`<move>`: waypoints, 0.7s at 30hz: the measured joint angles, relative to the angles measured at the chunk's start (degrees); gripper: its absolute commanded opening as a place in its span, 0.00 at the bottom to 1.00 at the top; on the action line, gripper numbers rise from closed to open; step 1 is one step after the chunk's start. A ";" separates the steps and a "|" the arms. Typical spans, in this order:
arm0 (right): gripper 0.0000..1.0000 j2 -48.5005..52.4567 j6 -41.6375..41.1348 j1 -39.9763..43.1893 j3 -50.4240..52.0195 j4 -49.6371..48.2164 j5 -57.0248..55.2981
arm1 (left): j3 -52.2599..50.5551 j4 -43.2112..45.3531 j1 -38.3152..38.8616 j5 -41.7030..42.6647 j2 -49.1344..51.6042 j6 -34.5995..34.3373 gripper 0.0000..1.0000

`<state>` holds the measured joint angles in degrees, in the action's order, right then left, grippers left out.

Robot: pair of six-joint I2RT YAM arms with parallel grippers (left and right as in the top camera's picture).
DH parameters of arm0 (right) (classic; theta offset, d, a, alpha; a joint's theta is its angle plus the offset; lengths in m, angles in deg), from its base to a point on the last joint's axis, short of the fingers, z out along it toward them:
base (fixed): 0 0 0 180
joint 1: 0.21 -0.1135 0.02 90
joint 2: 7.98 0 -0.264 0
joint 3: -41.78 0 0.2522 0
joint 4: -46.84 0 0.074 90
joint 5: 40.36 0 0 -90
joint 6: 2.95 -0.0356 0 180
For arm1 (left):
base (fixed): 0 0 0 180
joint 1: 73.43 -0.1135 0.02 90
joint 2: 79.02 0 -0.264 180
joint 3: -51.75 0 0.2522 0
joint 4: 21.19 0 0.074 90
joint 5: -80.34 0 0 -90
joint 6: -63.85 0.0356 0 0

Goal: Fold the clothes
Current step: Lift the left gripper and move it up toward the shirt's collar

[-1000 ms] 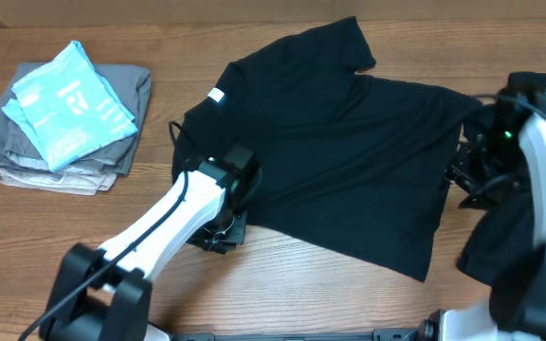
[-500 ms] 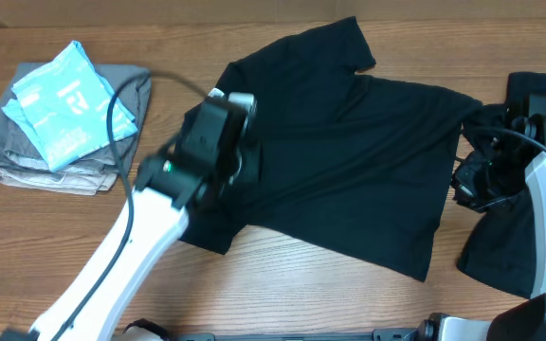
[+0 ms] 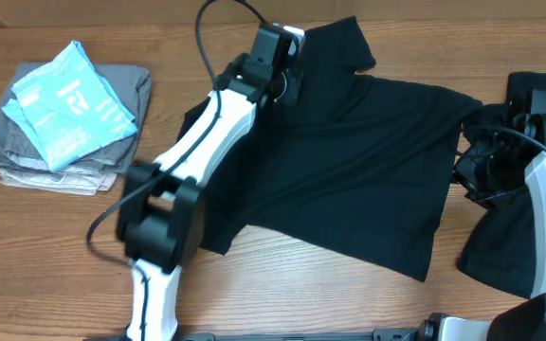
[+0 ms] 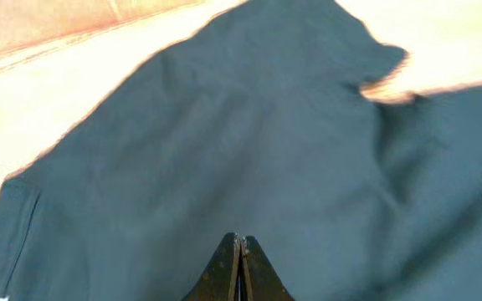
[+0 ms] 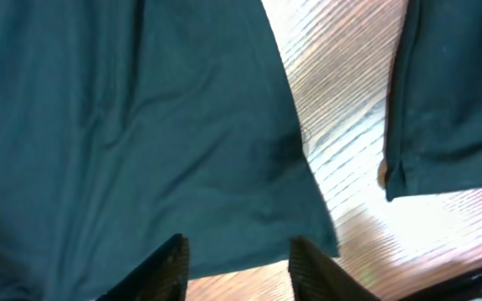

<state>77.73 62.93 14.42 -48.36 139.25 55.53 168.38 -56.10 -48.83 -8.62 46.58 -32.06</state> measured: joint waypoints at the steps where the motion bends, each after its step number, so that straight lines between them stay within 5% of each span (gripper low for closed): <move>1: 0.57 0.02 -0.02 0.00 0.00 0.28 0.02 | 1.14 2.38 -0.68 0.04 2.40 0.17 0.05; 8: 0.61 0.02 0.15 0.00 0.00 4.07 -0.22 | 6.03 10.84 -5.95 2.80 12.15 -0.11 0.07; 21: 0.62 0.02 0.17 0.00 0.00 4.42 -0.37 | 10.32 11.96 -11.23 7.96 20.76 -1.20 0.08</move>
<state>77.76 63.11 14.42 -48.36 143.67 55.16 178.69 -44.15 -60.06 -0.66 67.35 -33.26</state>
